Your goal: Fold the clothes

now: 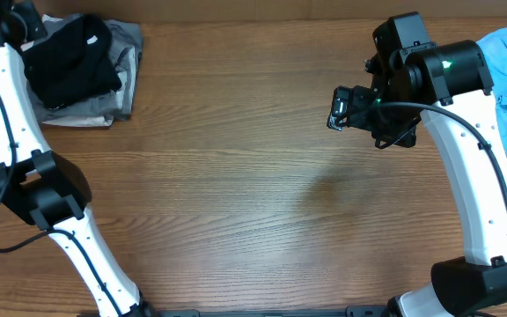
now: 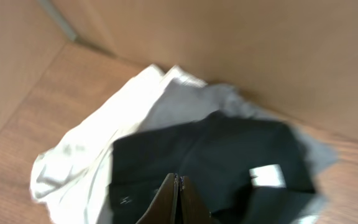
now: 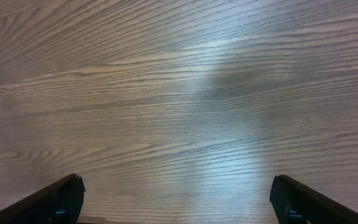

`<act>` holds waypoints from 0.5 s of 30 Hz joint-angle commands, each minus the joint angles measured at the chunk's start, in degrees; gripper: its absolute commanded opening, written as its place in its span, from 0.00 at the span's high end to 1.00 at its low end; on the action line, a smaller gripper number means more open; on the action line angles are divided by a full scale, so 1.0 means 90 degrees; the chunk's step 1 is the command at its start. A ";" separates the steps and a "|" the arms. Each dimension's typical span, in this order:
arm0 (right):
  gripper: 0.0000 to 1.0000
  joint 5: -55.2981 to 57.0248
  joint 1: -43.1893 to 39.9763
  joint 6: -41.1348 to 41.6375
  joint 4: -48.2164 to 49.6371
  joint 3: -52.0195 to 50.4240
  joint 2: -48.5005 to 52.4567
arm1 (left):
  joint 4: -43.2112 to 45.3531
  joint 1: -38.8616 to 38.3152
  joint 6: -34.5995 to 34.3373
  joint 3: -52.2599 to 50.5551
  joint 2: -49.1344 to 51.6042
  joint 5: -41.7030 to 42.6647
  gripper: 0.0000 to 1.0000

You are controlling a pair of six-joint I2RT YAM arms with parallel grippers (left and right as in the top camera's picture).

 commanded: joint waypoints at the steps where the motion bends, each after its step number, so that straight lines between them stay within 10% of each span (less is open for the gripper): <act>1: 0.00 0.0056 0.0024 0.0012 0.0017 -0.0010 -0.0114 | -0.0073 0.0109 -0.0036 -0.0170 0.0476 -0.0129 0.96; 15: 0.00 0.0058 0.0024 0.0010 -0.0034 -0.0010 -0.0114 | -0.0406 0.0189 -0.0236 -0.0155 0.1270 -0.0134 0.96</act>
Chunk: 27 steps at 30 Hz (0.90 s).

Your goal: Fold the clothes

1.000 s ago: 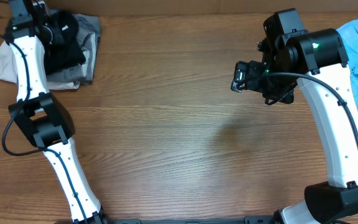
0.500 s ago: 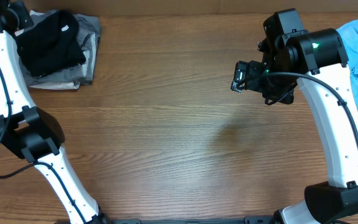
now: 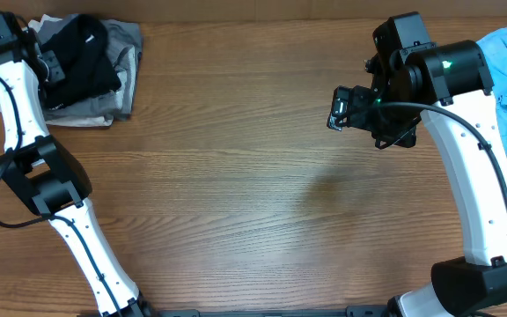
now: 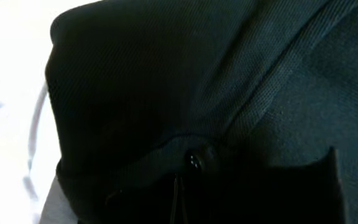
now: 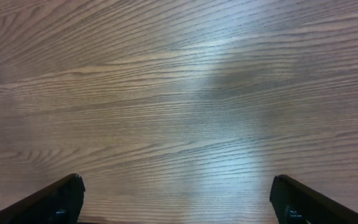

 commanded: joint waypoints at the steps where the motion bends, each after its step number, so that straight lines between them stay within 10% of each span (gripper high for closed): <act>1: 0.00 0.0058 0.0024 0.0007 -0.0022 -0.0010 -0.0114 | -0.0061 0.0000 -0.0313 0.0051 -0.0197 -0.0056 0.96; 27: 0.00 0.0056 0.0024 -0.0022 -0.0141 -0.0010 -0.0114 | -0.2416 -0.0245 -0.1132 -0.0508 -0.1292 0.0806 0.96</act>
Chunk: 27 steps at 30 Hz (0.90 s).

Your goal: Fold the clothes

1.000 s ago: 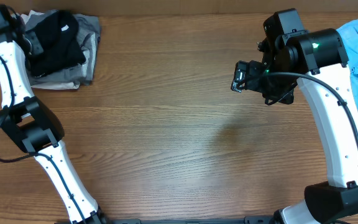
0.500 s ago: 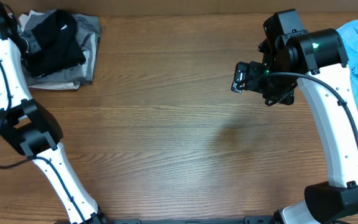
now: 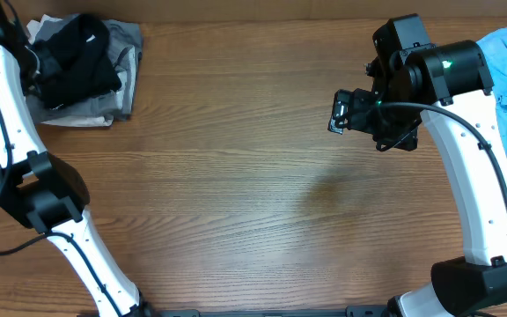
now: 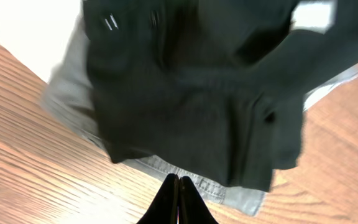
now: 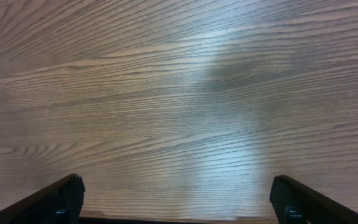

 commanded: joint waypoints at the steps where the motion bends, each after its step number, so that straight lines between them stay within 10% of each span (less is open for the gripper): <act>1: 0.00 0.0061 0.0024 -0.0022 0.0019 -0.0010 -0.0114 | -0.0044 -0.0119 -0.0107 -0.0415 0.0369 0.0284 0.96; 27: 0.00 0.0061 0.0024 -0.0141 0.0238 -0.0010 -0.0114 | -0.0100 -0.0444 0.0109 0.0678 -0.0704 0.0323 0.96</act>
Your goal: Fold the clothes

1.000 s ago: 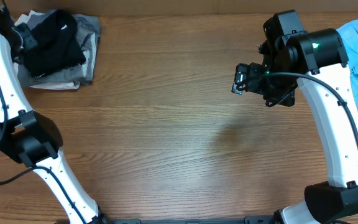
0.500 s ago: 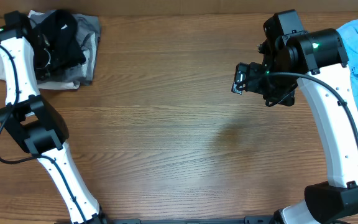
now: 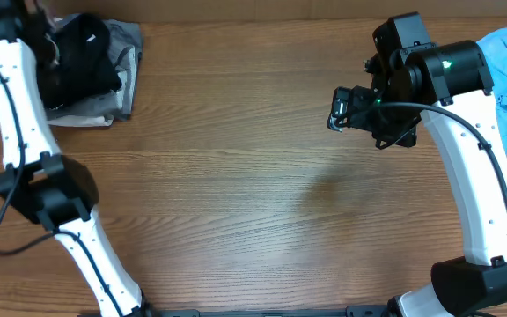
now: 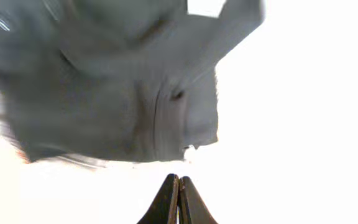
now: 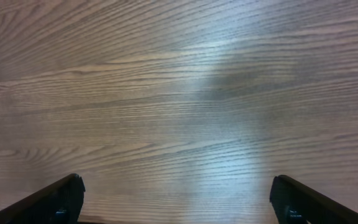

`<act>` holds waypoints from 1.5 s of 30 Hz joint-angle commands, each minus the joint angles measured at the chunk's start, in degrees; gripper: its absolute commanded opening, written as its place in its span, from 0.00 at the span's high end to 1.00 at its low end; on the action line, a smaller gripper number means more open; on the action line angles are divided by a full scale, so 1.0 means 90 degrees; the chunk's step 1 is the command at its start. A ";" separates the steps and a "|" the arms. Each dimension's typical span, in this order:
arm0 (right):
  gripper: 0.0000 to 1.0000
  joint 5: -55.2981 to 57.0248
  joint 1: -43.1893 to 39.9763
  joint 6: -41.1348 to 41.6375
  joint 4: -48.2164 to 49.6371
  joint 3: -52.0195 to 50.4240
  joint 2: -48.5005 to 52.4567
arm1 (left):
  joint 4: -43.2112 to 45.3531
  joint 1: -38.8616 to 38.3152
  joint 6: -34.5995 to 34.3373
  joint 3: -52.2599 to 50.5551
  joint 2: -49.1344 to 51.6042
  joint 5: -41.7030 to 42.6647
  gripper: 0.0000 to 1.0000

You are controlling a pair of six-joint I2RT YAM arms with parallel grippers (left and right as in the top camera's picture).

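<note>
A black garment [image 3: 76, 55] lies crumpled on top of a grey and white pile [image 3: 117, 92] at the table's far left corner. In the washed-out left wrist view the same black garment [image 4: 117, 81] fills the upper left, blurred. My left gripper [image 4: 179, 182] is shut with nothing between its fingers and hangs apart from the cloth. A light blue garment lies bunched at the right edge. My right gripper [image 5: 178, 199] is open over bare wood, left of the blue garment; in the overhead view the right gripper [image 3: 346, 110] hangs above the table.
The wooden table [image 3: 236, 194] spreads between the two piles. My left arm's base [image 3: 42, 189] stands at the left, and the right arm's white link [image 3: 473, 194] runs down the right side.
My left wrist has shifted near the pile: its view went from the black garment over wood to a glaring white, blurred picture. The garment lies as before. The right arm has not moved.
My left gripper was shut above the pile with the black garment on top. Then it was pressed close against the black fabric, then clear of it again above the pile's edge. The pile looks unchanged throughout, and the right gripper stayed open over the wood.
</note>
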 commanded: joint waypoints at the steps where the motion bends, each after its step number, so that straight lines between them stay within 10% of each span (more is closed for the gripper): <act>1: 0.00 0.0061 0.0024 -0.0041 0.0070 -0.0010 -0.0114 | 0.0170 0.0002 0.0078 0.0260 -0.0585 -0.0622 0.96; 21: 0.00 0.0061 0.0024 -0.0041 0.0022 -0.0010 -0.0114 | -0.0226 -0.0049 -0.0019 0.0160 0.1751 -0.0498 0.96; 36: 0.00 0.0083 0.0022 0.0248 0.0219 0.0012 -0.0117 | -0.0374 -0.0347 0.0027 0.0168 -0.0153 -0.0214 0.94; 39: 0.00 0.0138 0.0022 0.0452 0.0355 0.0136 -0.0165 | -0.0529 -0.0359 0.0027 0.0168 -0.0906 -0.0214 0.79; 42: 0.00 0.0221 0.0022 0.0464 0.0355 0.0444 -0.0253 | -0.0714 -0.0418 0.0032 0.0168 -0.1642 -0.0209 0.03; 45: 0.00 0.0304 0.0022 0.0459 0.0155 0.0918 -0.0415 | -0.0952 -0.0500 0.0090 0.0168 -0.2382 0.0155 0.00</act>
